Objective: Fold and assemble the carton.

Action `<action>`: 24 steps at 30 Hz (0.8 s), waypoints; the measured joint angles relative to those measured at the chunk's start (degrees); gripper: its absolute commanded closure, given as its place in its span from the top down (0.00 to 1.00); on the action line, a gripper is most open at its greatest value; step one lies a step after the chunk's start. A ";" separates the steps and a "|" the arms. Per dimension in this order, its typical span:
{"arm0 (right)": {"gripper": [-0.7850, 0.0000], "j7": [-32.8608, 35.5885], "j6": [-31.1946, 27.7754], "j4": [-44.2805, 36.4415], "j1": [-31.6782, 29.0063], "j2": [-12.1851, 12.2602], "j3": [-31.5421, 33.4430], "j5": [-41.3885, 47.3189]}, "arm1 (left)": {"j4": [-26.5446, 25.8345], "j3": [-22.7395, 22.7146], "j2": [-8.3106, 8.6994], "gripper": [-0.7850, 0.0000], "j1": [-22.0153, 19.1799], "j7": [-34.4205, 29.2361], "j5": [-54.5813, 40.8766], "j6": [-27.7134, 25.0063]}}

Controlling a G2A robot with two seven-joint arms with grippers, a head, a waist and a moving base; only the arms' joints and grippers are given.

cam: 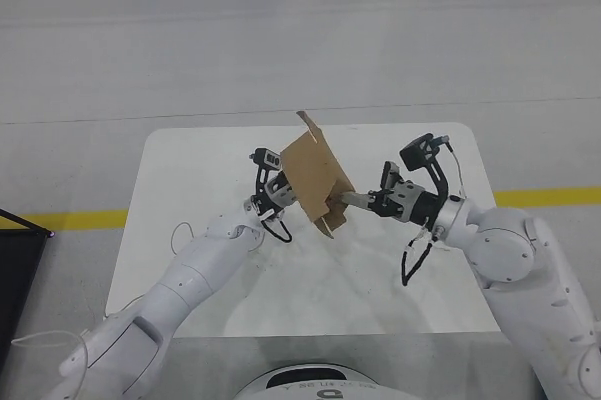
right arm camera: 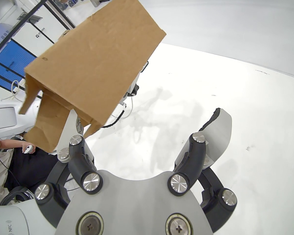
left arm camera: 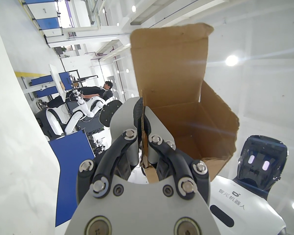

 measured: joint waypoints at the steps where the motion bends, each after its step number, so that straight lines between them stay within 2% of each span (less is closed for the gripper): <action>1: 1.00 0.00 -0.85 -0.20 -0.50 0.08 0.68 0.70 | 0.02 -0.42 -0.06 0.00 0.11 -0.09 -0.35 0.13; 6: 1.00 0.01 -4.55 -1.64 -3.27 0.47 4.10 2.91 | 0.29 -2.39 -0.43 0.00 0.56 -1.32 -1.32 0.77; 12: 1.00 0.33 -7.40 -3.52 -4.87 0.67 4.34 2.31 | 1.12 -3.51 -0.97 0.00 0.57 -1.39 1.04 0.82; 24: 1.00 -0.94 -0.92 -6.44 -4.47 0.31 -1.20 -6.55 | 1.91 -4.73 -2.06 0.00 1.07 -1.87 5.54 1.69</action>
